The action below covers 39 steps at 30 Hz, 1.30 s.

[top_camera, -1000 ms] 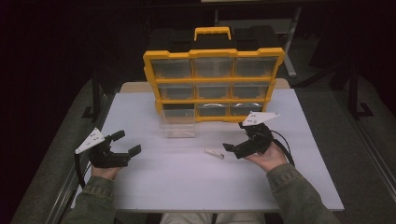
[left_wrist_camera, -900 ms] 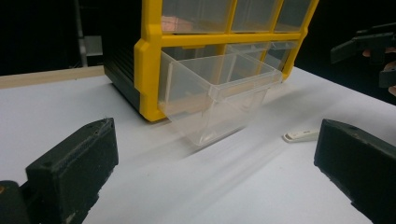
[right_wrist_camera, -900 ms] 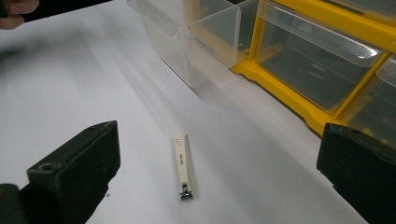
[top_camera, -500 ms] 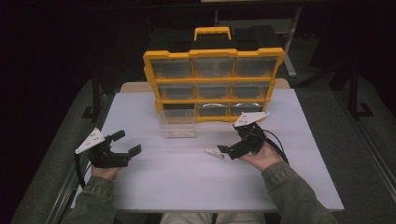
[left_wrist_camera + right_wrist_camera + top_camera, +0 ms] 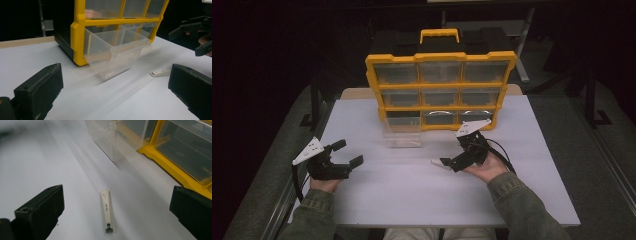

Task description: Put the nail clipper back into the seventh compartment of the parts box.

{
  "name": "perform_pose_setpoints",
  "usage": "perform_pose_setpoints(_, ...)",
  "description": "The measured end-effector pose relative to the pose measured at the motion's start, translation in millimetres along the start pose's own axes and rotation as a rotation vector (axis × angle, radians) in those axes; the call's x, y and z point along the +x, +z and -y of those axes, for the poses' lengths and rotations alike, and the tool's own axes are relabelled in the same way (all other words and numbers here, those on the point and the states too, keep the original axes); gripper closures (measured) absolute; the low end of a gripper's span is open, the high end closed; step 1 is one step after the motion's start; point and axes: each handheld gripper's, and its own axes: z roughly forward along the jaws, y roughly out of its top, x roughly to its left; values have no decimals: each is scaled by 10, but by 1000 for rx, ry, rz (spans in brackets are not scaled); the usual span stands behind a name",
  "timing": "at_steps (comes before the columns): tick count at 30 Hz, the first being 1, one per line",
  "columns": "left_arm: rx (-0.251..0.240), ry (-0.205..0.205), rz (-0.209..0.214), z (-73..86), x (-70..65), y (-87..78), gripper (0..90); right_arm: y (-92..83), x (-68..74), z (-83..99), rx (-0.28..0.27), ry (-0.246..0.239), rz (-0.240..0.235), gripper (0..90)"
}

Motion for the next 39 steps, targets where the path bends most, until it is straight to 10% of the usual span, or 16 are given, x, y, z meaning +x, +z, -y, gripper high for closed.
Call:
perform_pose_setpoints(28, 9, 2, 0, 2, 1, 8, 0, 299, -14, 15, 150, 10, -5, 11)
perform_pose_setpoints(39, 8, 1, 1, 2, 5, 9, 0, 393, -5, 36, 238, 2, -37, 238)
